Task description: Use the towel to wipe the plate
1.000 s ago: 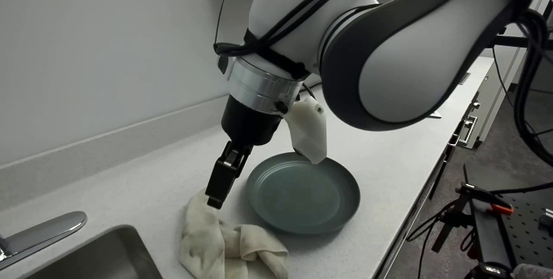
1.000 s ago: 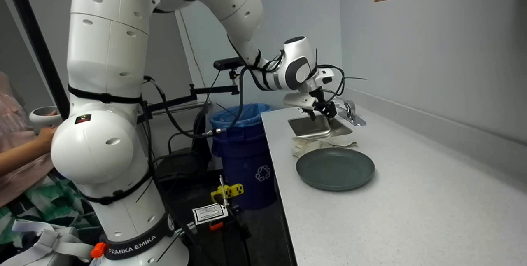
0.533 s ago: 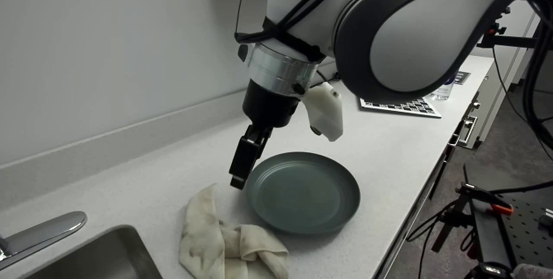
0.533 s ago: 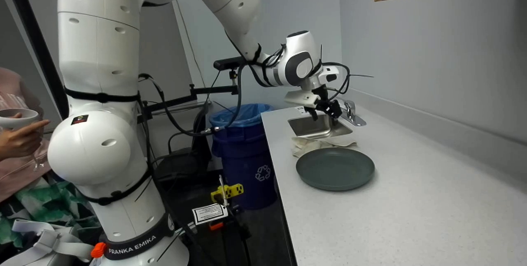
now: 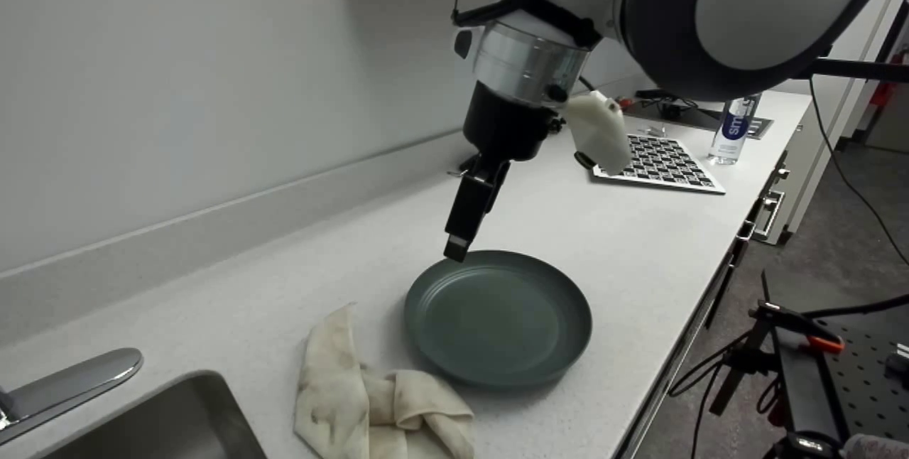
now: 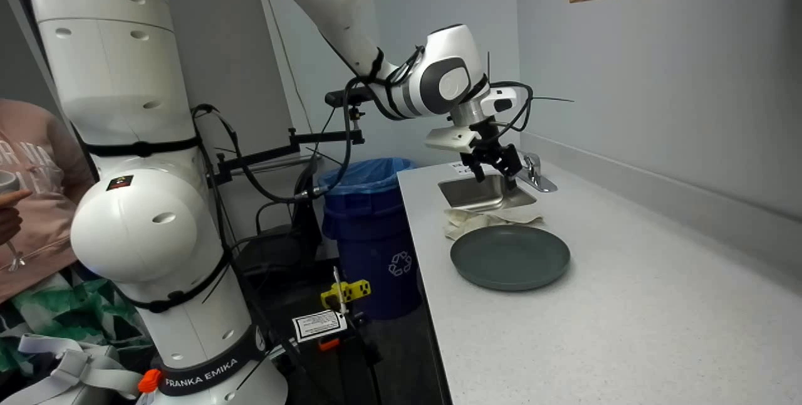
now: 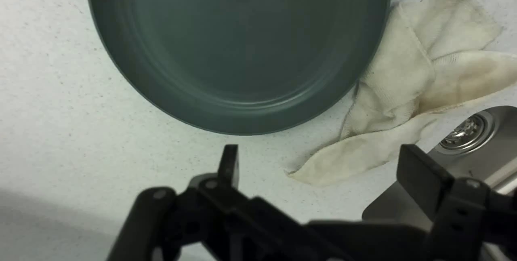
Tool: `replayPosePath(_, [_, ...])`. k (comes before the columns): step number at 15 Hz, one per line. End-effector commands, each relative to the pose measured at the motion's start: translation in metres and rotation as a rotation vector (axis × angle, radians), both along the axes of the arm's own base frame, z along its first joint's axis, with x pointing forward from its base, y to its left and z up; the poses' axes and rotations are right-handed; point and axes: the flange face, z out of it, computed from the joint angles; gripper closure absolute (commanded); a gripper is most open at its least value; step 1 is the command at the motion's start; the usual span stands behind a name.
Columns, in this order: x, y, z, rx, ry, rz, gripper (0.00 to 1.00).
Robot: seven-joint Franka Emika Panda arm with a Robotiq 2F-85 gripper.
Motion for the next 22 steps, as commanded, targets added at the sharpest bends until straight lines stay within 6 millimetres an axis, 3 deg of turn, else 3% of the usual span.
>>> replayPosePath(1, [-0.025,-0.023,0.015,-0.010,0.000,-0.048,0.00])
replayPosePath(9, [-0.044,-0.043,0.023,0.005,-0.023,-0.116,0.00])
replayPosePath(10, [-0.033,-0.038,0.016,0.002,-0.006,-0.090,0.00])
replayPosePath(22, [-0.038,-0.041,0.018,0.003,-0.007,-0.101,0.00])
